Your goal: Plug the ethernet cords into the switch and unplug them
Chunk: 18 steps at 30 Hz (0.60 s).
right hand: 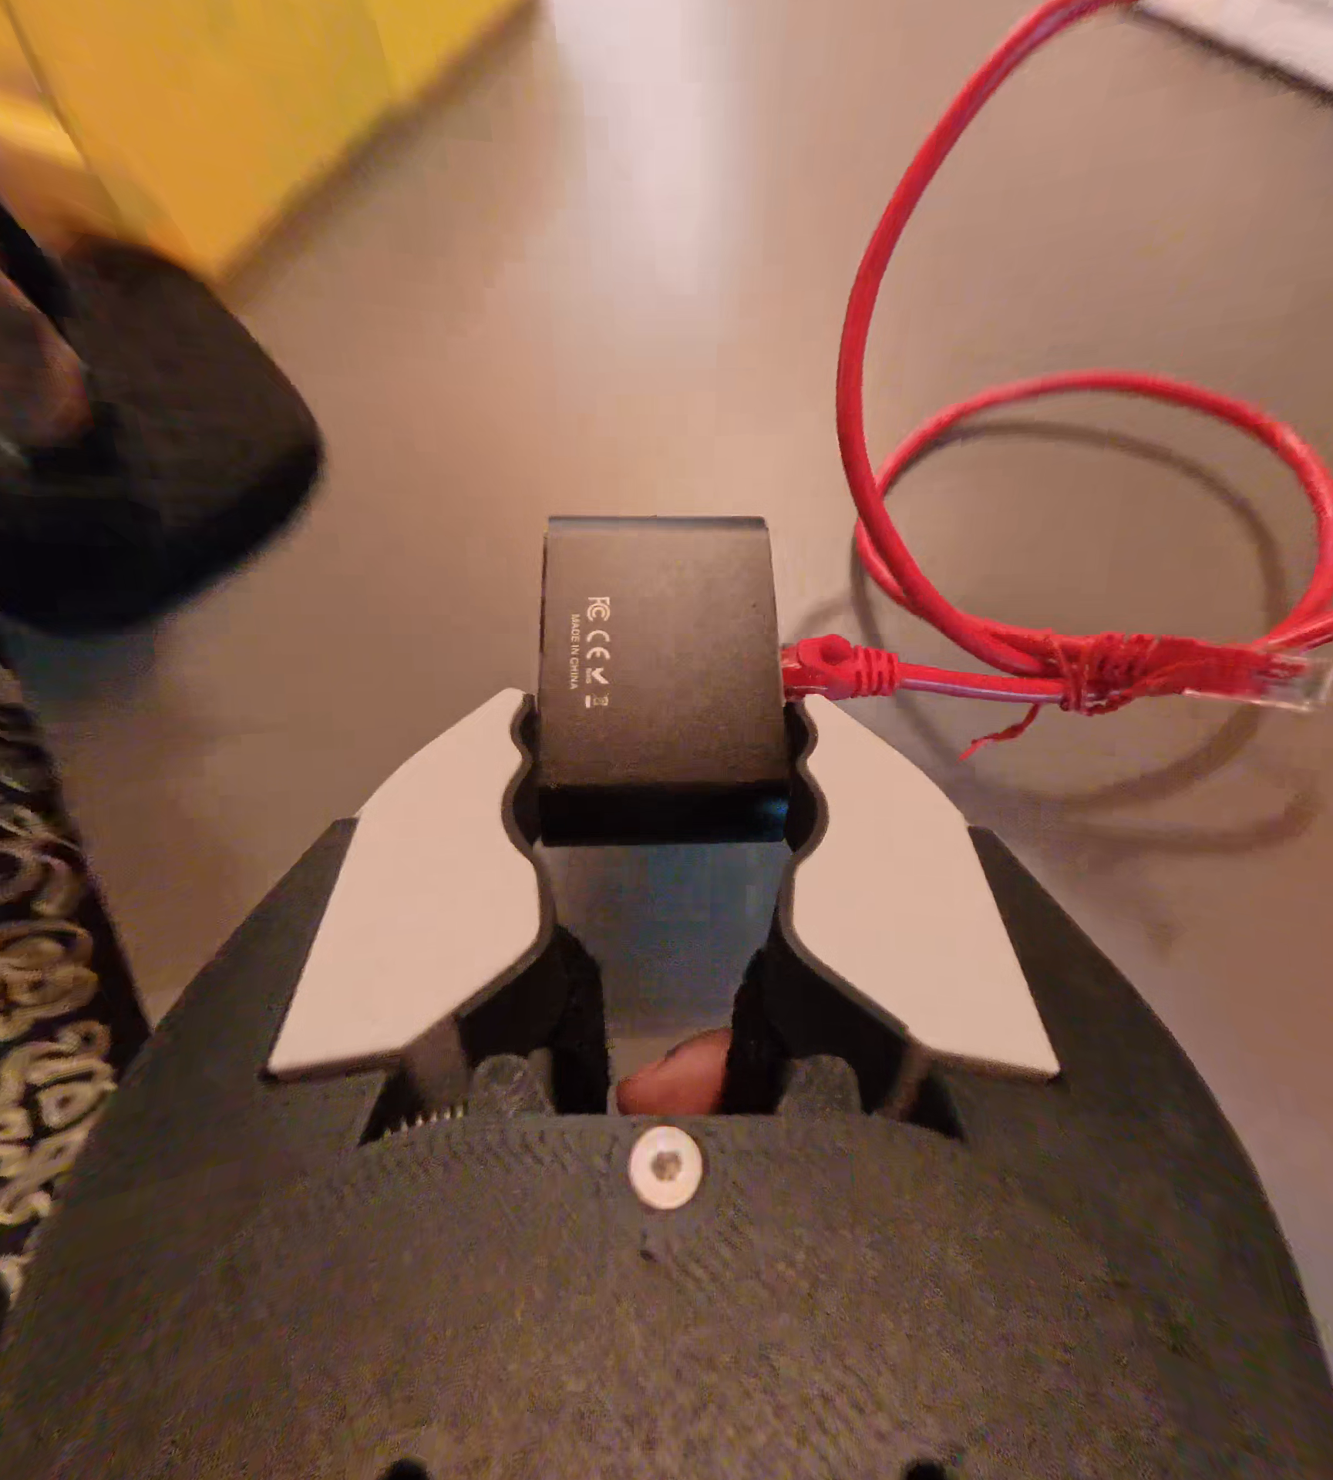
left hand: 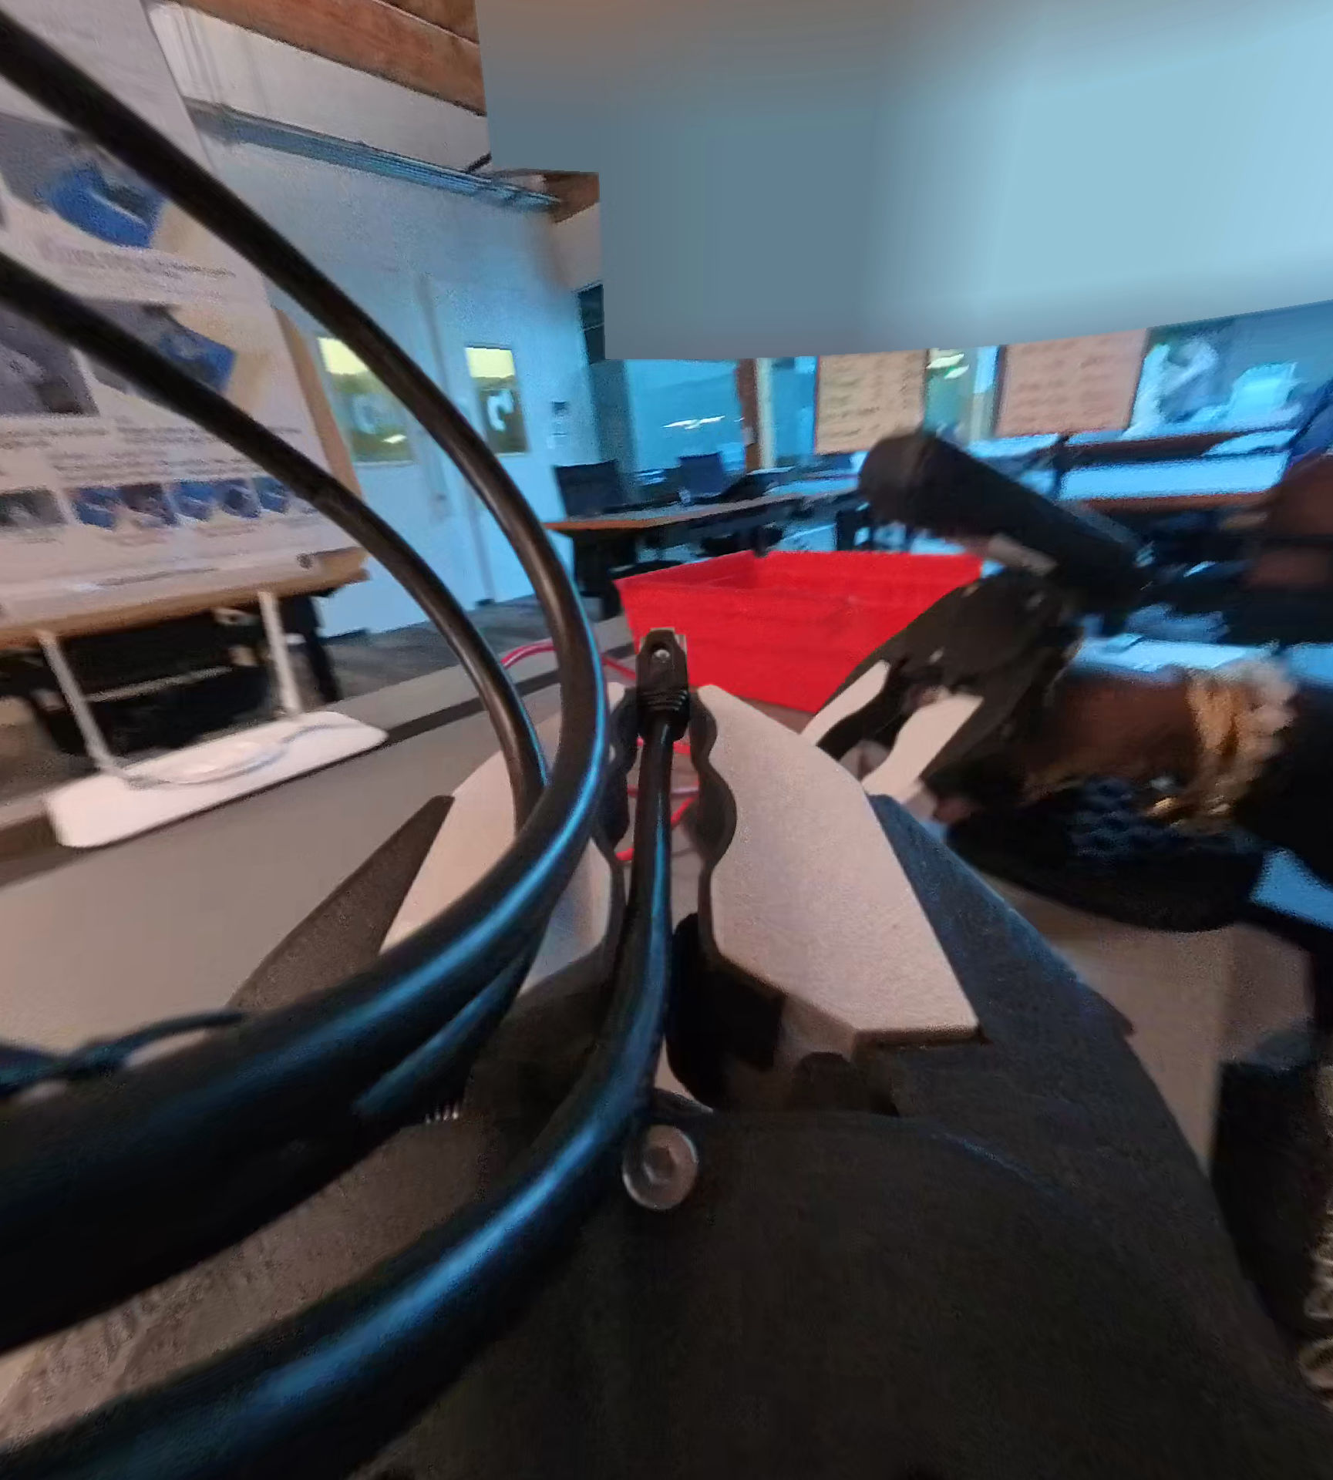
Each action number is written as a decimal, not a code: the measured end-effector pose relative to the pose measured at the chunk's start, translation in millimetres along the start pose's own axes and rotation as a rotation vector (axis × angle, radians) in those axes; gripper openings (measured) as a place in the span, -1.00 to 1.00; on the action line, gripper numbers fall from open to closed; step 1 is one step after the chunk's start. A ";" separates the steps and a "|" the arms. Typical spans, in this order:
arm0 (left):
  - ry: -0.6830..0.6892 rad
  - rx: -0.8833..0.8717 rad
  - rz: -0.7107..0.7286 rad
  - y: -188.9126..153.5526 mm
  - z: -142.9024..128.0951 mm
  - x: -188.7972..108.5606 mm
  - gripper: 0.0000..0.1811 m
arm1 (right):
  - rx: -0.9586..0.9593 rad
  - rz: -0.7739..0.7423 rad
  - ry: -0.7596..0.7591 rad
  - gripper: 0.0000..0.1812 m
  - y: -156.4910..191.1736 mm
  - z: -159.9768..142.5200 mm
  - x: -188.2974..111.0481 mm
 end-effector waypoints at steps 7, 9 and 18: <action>0.039 0.204 0.113 -22.4 -4.6 12.9 -0.87 | 0.117 0.141 -0.339 -0.34 19.3 11.5 -12.3; 0.027 0.236 0.135 -25.2 -6.0 13.8 -0.87 | 0.111 0.141 -0.383 -0.34 24.7 14.6 -14.6; 0.035 0.457 0.232 -34.6 -5.1 13.8 -0.87 | -0.067 -0.037 -0.481 -0.35 43.9 24.0 -30.2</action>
Point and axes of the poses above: each gripper's, where its closed fingertips meet, x out along the fingers, z out of its top, y = z × x across the jaws, the point moved 10 cm from there along -x, back along the fingers, and after that the axes turned 13 degrees about y, right-handed, at the moved point
